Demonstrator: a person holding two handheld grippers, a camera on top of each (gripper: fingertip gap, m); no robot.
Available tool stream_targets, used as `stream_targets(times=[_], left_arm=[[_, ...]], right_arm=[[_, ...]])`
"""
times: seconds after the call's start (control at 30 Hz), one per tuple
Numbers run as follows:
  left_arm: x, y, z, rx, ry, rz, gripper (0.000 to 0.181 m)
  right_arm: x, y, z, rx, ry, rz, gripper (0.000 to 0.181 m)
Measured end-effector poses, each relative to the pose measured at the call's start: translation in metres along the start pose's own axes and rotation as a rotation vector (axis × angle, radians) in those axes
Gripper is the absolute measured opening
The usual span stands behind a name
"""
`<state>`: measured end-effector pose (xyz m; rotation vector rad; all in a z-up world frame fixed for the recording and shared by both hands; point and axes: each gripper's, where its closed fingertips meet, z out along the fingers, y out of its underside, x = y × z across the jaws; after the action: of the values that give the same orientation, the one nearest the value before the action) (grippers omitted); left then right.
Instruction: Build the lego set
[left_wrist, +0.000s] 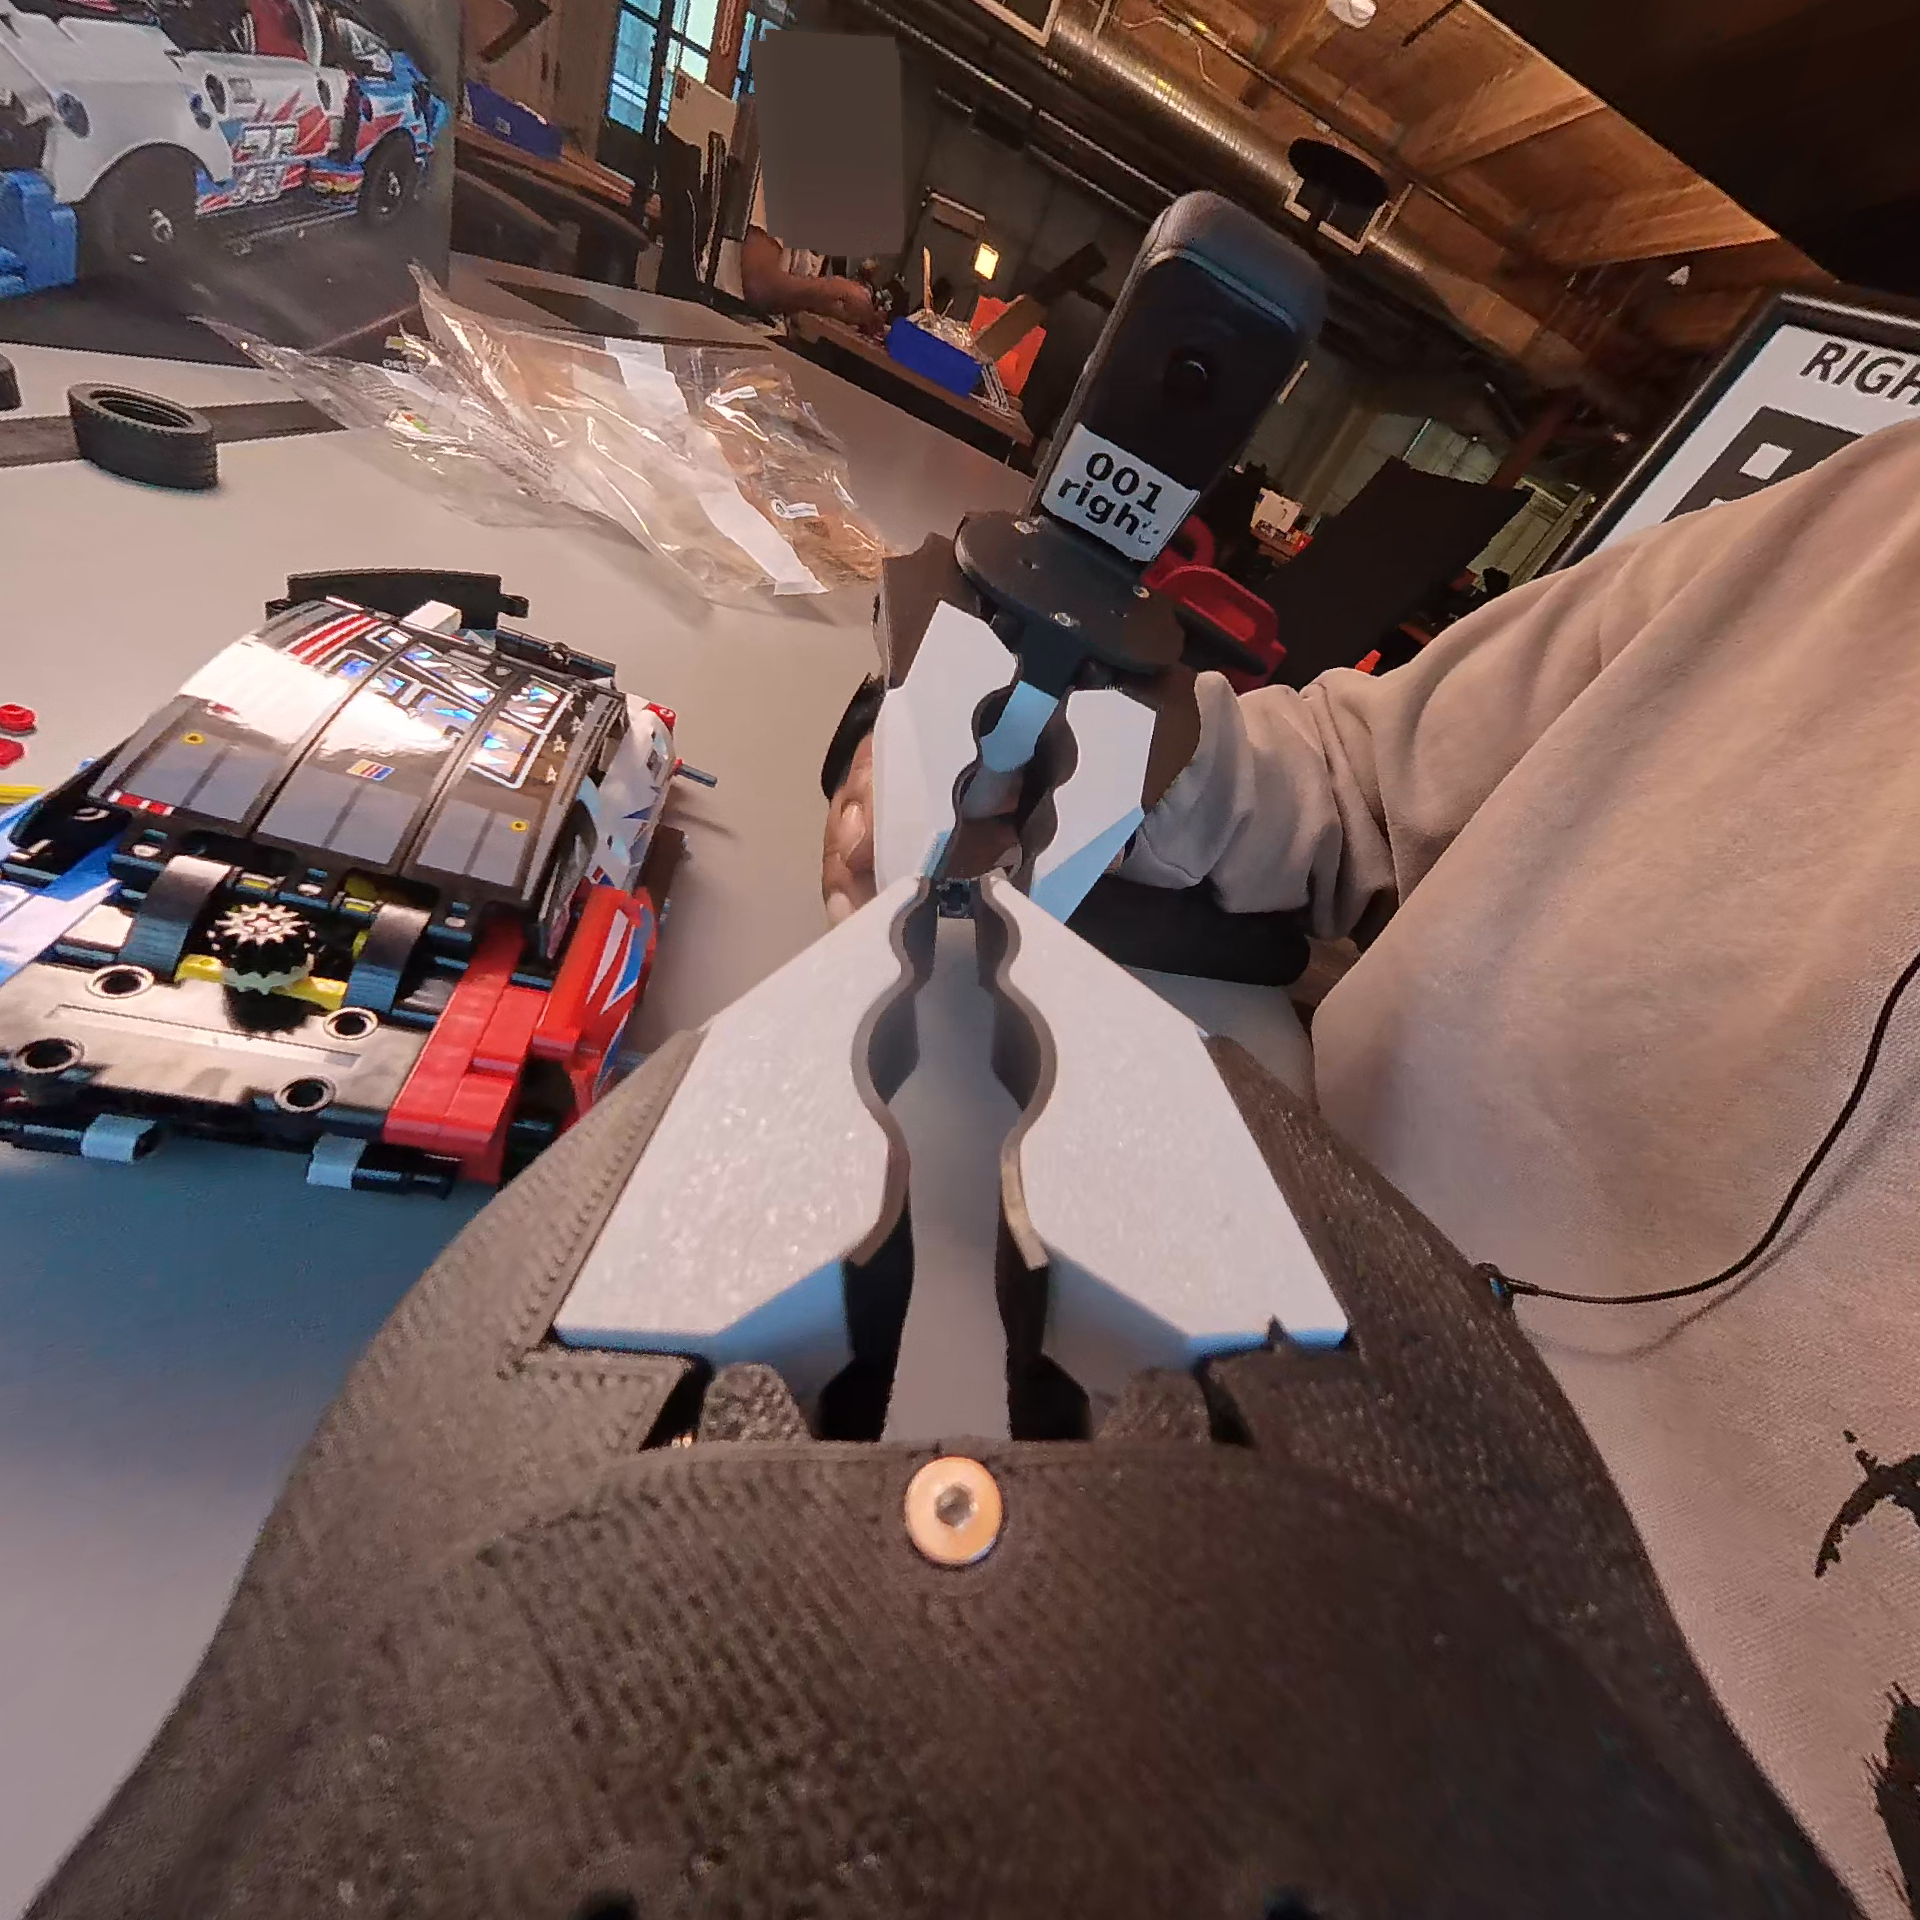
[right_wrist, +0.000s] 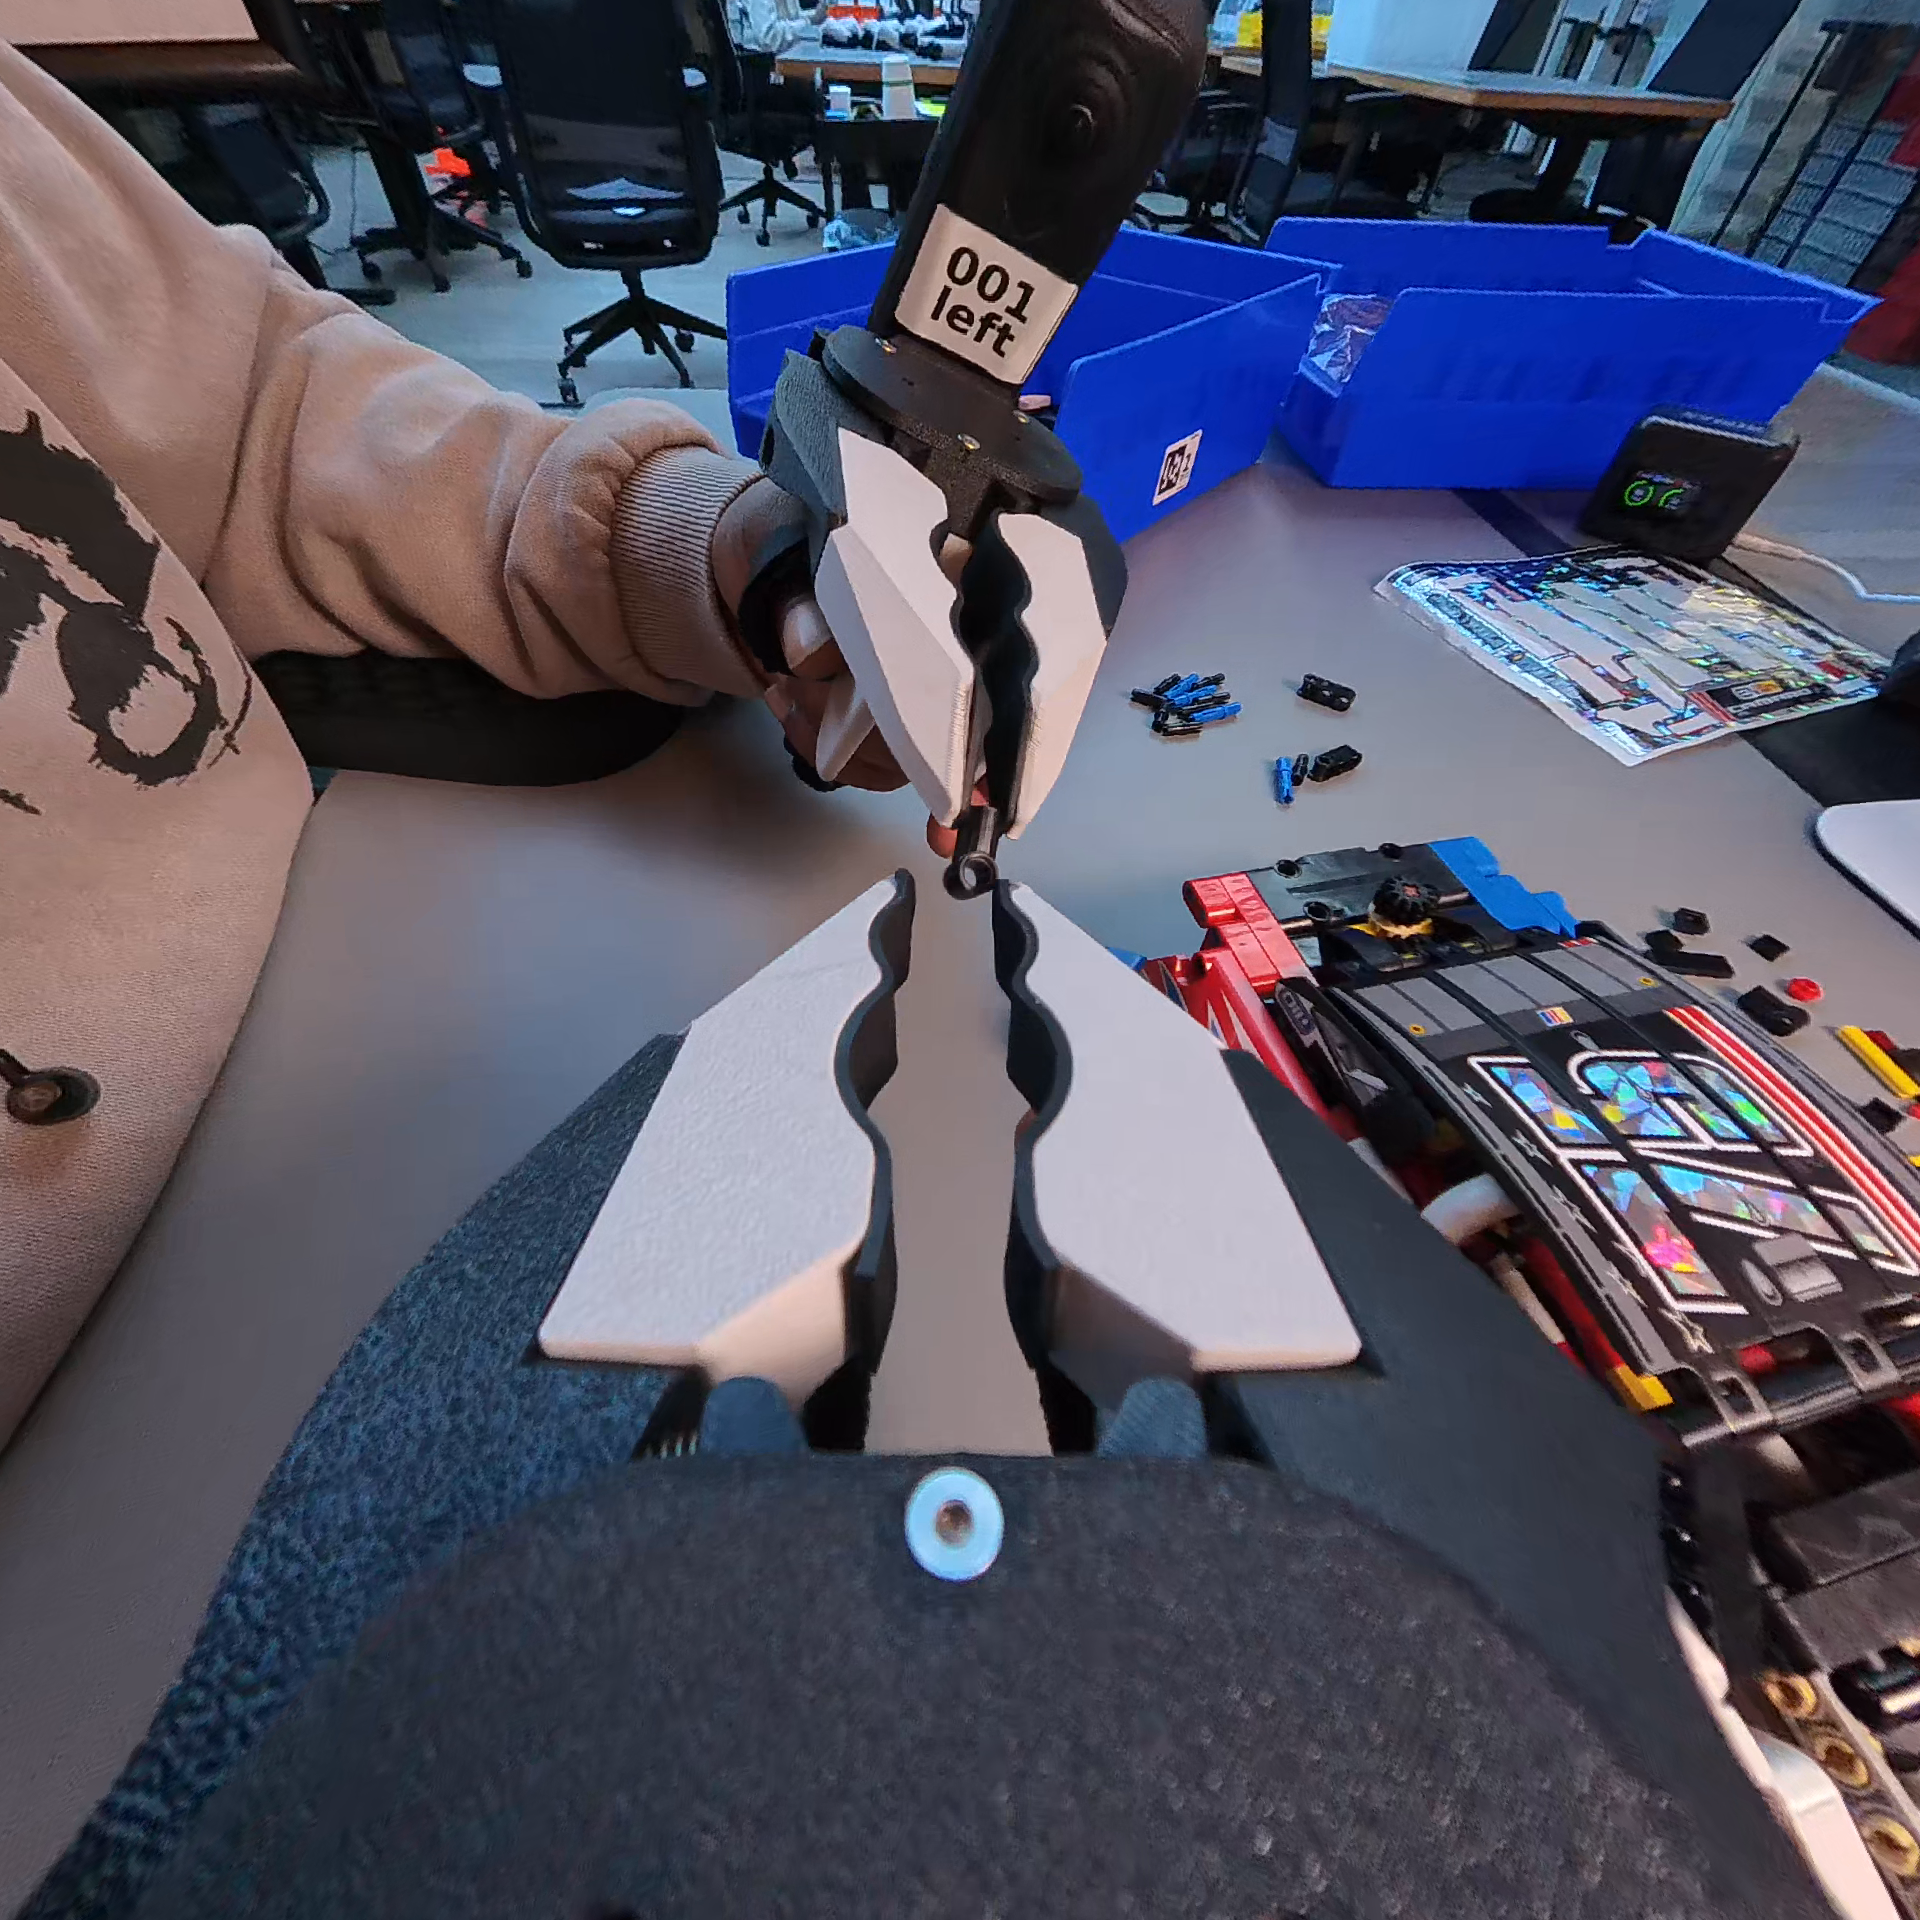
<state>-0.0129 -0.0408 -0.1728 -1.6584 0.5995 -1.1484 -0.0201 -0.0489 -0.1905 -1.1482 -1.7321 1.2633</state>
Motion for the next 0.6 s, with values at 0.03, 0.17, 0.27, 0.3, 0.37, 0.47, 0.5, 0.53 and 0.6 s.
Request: stream_targets(times=[0.03, 0.17, 0.27, 0.3, 0.37, 0.47, 0.5, 0.53, 0.6], left_arm=[[0.001, 0.0, 0.0, -0.001, 0.006, -0.001, 0.005], [0.003, 0.002, 0.002, -0.008, 0.014, 0.004, 0.005], [0.002, 0.003, 0.002, -0.011, 0.009, 0.006, 0.005], [0.001, 0.003, 0.002, -0.012, 0.003, 0.01, 0.005], [-0.004, -0.001, -0.002, 0.002, -0.026, 0.022, 0.007], [-0.03, -0.003, -0.02, -0.017, -0.181, 0.073, 0.016], [-0.045, 0.002, -0.028, -0.054, -0.269, 0.103, 0.016], [-0.058, 0.008, -0.036, -0.102, -0.344, 0.128, 0.017], [-0.078, 0.022, -0.047, -0.186, -0.446, 0.15, 0.025]], right_arm=[[0.0, 0.0, 0.0, -0.001, 0.001, 0.003, 0.008], [-0.001, 0.003, 0.0, -0.014, -0.011, 0.004, 0.004], [-0.001, 0.004, 0.0, -0.02, -0.016, 0.02, 0.004], [0.0, 0.005, 0.0, -0.023, -0.017, 0.028, 0.004], [0.002, 0.013, 0.0, -0.068, -0.01, 0.027, 0.004], [0.008, 0.036, -0.004, -0.209, 0.011, 0.015, 0.004], [0.01, 0.05, -0.007, -0.29, 0.016, 0.016, 0.004], [0.013, 0.065, -0.01, -0.377, 0.036, 0.005, 0.004], [0.017, 0.089, -0.018, -0.511, 0.053, -0.013, 0.005]])
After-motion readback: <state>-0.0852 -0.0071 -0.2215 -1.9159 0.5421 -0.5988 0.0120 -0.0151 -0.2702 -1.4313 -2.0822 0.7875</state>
